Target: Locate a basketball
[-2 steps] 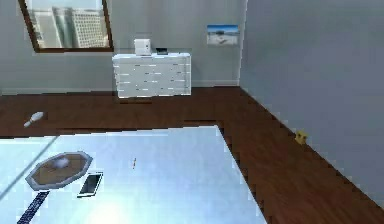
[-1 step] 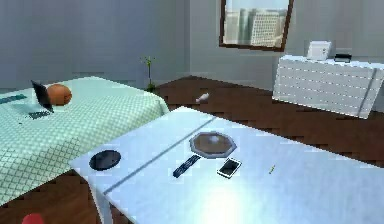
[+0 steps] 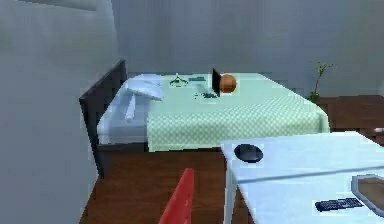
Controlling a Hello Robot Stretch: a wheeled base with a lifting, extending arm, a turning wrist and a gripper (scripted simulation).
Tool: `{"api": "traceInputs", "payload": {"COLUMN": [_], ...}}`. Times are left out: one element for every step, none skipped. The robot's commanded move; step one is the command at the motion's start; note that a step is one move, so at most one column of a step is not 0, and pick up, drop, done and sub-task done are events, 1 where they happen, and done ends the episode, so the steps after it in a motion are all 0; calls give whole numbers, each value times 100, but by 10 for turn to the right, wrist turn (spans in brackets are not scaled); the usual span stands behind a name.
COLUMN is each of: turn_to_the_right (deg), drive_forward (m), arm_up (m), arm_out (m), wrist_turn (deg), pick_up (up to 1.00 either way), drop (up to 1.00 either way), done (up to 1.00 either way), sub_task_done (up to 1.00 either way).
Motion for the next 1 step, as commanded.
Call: {"api": "traceInputs", "payload": {"turn_to_the_right": [-450], "drive_forward": [0], "arm_up": [0], "arm_out": [0], "wrist_turn": [0], "pick_up": [0], "drop": [0], "done": [0], "sub_task_done": [0]}}
